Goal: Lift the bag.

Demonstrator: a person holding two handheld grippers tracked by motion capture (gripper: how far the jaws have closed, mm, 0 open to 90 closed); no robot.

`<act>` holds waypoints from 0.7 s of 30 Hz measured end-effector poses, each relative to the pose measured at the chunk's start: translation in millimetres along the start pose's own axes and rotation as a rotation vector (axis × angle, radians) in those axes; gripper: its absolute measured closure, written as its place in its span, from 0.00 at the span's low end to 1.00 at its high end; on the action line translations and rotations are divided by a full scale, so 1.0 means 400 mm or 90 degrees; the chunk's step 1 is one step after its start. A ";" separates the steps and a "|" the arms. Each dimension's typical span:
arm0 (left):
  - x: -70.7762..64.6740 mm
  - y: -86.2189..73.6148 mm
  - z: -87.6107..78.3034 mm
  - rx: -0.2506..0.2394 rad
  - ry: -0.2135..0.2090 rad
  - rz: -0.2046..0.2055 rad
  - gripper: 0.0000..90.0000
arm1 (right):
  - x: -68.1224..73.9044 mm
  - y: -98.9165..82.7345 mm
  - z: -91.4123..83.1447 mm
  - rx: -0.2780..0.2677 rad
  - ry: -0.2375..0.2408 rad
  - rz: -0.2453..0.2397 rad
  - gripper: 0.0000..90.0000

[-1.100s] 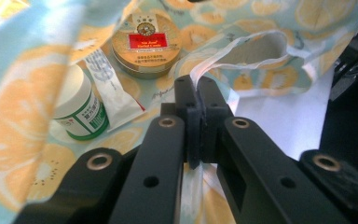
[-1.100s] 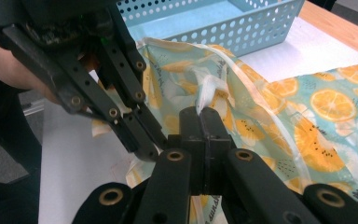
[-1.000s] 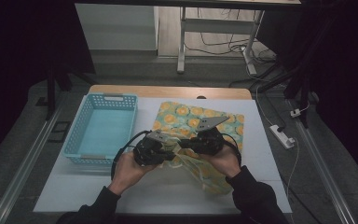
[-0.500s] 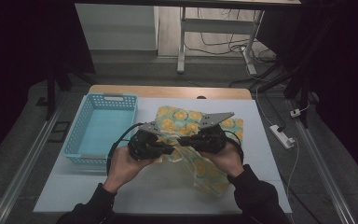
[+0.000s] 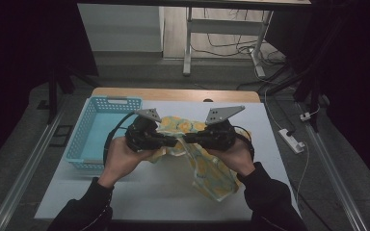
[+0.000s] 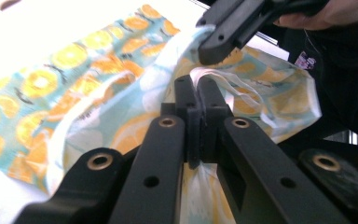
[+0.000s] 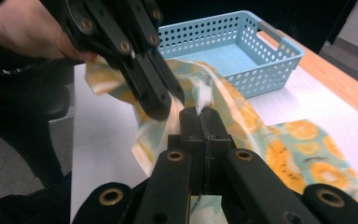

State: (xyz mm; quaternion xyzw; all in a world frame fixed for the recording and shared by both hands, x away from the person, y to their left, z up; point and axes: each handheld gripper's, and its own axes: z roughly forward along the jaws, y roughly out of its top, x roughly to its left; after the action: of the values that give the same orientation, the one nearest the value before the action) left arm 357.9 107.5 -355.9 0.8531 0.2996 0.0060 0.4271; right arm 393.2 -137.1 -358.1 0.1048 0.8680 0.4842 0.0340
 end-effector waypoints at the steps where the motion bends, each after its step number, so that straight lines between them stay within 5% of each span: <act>1: 0.001 0.010 -0.006 0.000 0.004 -0.001 0.99 | -0.001 0.007 -0.001 0.001 -0.002 -0.001 1.00; 12: 0.030 0.105 -0.062 -0.010 0.024 -0.005 0.99 | -0.024 0.074 -0.022 0.001 -0.038 -0.007 1.00; 21: 0.030 0.187 -0.115 -0.038 0.068 0.024 0.99 | -0.042 0.144 -0.060 -0.029 -0.062 -0.008 1.00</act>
State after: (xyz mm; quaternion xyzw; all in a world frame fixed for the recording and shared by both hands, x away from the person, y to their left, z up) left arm 393.4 112.9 -274.7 0.8440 0.3056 0.0686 0.4353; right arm 414.3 -131.2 -297.2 0.1219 0.8549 0.4976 0.0820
